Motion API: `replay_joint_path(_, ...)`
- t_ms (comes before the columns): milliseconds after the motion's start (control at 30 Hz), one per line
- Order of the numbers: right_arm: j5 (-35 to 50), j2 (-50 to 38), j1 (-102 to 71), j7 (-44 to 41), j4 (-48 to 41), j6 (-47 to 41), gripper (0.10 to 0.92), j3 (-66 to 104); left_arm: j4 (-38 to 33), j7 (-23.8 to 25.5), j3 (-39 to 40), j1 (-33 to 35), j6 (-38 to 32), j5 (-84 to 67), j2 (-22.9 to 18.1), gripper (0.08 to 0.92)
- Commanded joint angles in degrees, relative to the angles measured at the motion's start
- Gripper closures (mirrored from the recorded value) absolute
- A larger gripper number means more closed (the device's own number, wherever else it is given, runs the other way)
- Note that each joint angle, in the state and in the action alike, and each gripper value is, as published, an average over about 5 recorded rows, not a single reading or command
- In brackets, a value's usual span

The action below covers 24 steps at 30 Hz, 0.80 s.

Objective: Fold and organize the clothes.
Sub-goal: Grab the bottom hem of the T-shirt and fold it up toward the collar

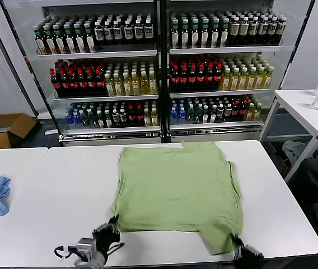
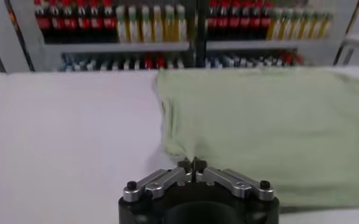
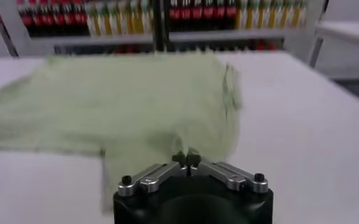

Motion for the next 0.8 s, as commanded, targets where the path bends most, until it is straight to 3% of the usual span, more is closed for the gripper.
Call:
replay_joint_path(33, 5.8, -7.7, 23.6, 0.5, -10.8, -0.4, 0.919, -3.5, -0.4, 1.2, -1.5, -6.7, -3.1, -6.0, 2.6, 0.912)
replay_joint_path(267, 2.6, -8.9, 40.3, -0.5, -24.5, -3.6, 0.919, -15.1, 12.9, 2.0, 2.9, -21.0, -2.6, -6.2, 1.9, 0.912)
replay_joint_path(433, -2.7, -6.5, 45.7, -2.4, -30.5, -6.1, 0.919, -20.1, 22.2, 1.1, 7.5, -27.6, -1.8, -0.9, 1.0, 0.912)
replay_joint_path(633, -6.8, -4.4, 35.7, -2.6, -23.3, -3.8, 0.793, -17.2, 28.1, -0.6, 9.7, -29.2, -1.0, 4.6, -0.9, 0.847)
replay_joint_path(800, -8.6, -3.7, 23.8, -1.6, -16.4, -3.0, 0.664, -8.8, 21.7, -1.6, 7.6, -22.9, -1.1, 8.5, -2.9, 0.700)
